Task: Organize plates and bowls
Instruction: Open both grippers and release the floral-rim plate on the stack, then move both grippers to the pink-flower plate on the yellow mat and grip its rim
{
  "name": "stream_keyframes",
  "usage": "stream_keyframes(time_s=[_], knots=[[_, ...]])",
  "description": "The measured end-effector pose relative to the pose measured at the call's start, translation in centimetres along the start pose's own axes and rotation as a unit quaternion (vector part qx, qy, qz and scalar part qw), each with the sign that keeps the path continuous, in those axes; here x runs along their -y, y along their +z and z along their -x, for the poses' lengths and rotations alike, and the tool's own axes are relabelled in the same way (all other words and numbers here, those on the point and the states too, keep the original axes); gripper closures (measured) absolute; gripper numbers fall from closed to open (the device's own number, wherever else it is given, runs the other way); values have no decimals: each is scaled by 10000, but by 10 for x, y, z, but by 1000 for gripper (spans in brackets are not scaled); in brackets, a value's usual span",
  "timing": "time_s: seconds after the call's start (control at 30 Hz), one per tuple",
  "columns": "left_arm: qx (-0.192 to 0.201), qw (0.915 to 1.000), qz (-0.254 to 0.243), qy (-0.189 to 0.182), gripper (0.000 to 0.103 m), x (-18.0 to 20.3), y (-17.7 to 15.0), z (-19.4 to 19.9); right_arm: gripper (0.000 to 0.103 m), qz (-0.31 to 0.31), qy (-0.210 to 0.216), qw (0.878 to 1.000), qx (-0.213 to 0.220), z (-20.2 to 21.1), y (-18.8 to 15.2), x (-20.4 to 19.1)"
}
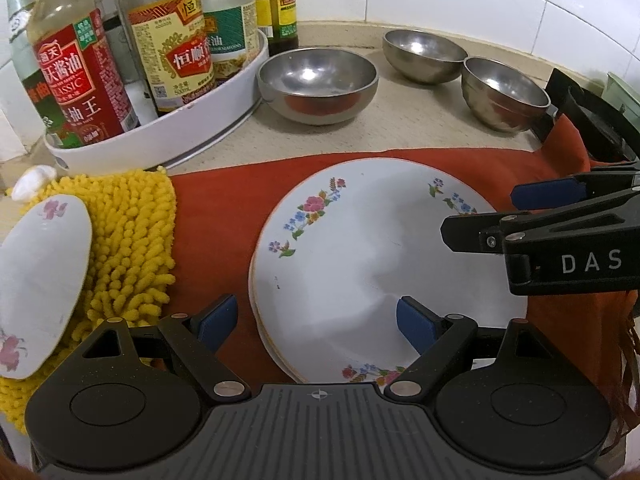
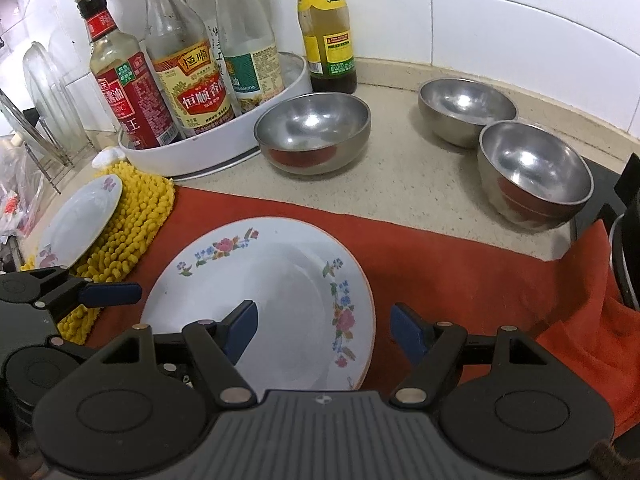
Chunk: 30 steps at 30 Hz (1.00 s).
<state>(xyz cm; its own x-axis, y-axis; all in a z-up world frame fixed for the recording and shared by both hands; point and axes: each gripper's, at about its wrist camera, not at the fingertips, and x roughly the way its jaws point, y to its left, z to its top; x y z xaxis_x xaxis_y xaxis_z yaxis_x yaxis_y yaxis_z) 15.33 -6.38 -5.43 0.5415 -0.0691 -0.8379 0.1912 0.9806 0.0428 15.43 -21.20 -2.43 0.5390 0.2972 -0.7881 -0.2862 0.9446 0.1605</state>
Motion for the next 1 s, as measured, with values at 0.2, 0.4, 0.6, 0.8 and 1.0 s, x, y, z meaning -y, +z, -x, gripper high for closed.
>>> stream_keyframes(time_s=[0.2, 0.4, 0.6, 0.8, 1.0], knots=[[12, 10000, 57, 72, 12, -6, 1, 1, 34, 92, 21, 9999, 48, -1, 7, -6], [13, 9998, 137, 161, 12, -16, 1, 2, 34, 214, 110, 9997, 72, -4, 14, -15], [-2, 9993, 257, 271, 12, -29, 1, 4, 34, 409, 234, 9989, 72, -10, 23, -31], [17, 9984, 404, 388, 12, -46, -1, 7, 34, 615, 378, 9974, 61, -19, 33, -51], [22, 9973, 535, 494, 12, -65, -3, 9, 34, 785, 504, 9956, 24, -29, 42, -71]])
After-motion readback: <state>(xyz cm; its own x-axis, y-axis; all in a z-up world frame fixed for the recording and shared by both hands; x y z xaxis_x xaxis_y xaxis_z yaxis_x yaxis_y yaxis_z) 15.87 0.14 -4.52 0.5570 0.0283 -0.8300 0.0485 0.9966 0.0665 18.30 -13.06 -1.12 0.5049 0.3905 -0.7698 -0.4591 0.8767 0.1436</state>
